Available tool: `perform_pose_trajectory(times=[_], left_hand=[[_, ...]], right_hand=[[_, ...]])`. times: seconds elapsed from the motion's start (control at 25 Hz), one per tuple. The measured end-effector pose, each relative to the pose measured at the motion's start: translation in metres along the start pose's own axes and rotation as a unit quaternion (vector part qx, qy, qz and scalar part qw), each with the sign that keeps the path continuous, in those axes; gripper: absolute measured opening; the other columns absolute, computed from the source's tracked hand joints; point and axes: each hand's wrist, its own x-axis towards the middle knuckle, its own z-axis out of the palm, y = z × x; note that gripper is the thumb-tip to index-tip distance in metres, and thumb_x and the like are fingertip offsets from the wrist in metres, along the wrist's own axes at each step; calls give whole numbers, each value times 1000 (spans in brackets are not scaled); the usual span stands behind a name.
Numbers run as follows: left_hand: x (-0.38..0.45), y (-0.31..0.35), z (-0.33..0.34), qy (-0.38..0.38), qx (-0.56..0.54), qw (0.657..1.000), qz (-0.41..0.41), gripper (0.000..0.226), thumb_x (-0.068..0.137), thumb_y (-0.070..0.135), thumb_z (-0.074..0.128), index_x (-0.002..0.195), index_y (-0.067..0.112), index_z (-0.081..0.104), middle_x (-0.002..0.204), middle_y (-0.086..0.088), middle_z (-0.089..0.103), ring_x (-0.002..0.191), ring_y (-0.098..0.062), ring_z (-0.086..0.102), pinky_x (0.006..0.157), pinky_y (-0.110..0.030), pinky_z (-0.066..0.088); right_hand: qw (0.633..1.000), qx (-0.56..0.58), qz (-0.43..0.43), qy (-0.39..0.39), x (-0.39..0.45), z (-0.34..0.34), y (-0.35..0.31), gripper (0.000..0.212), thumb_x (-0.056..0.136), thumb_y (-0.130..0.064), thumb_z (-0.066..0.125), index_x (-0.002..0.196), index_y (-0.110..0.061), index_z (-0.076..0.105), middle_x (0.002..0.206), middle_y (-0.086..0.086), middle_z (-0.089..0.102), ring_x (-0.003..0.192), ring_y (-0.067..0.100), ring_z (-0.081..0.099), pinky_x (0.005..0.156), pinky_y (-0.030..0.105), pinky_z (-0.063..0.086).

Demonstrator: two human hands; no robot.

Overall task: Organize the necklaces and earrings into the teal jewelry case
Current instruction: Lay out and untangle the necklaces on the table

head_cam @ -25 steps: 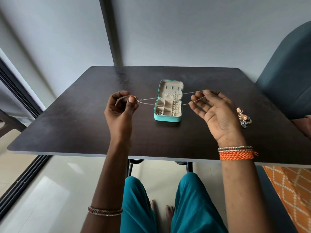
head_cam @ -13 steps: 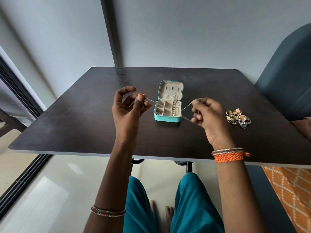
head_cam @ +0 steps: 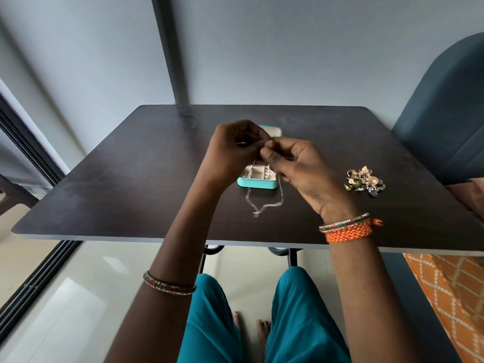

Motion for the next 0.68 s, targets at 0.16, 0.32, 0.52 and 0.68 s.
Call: perform_pose_trajectory(times=[0.16, 0.32, 0.52, 0.68], left_hand=[[-5, 3, 0, 36, -97, 991, -90, 21, 84, 7, 67, 102, 4, 57, 75, -11, 65, 54, -8, 64, 62, -24, 58], [-2, 4, -6, 31, -133, 983, -123, 20, 86, 8, 64, 103, 8, 55, 76, -8, 63, 53, -6, 61, 61, -21, 56], [-5, -10, 4, -59, -82, 992, -75, 16, 94, 17, 54, 97, 6, 65, 83, -4, 66, 56, -2, 52, 50, -14, 40], [-20, -44, 40, -97, -129, 982, -94, 18, 94, 6, 52, 82, 7, 66, 74, 2, 65, 62, 2, 55, 60, -9, 41]], right_hand=[[985, -160, -26, 65, 1, -3, -4, 20, 79, -16, 74, 97, -9, 74, 101, 8, 73, 94, 17, 68, 85, 31, 55], [975, -207, -34, 70, -2, -6, -9, 21, 74, -23, 79, 90, -10, 76, 94, 6, 73, 89, 17, 69, 74, 32, 58], [982, -99, -96, 129, -1, -12, -21, 14, 77, -14, 76, 89, -8, 74, 82, 6, 73, 77, 12, 68, 69, 22, 53], [974, -43, -105, 194, 13, -28, -25, 12, 79, -13, 75, 90, -9, 73, 64, -17, 68, 57, -6, 59, 54, 8, 42]])
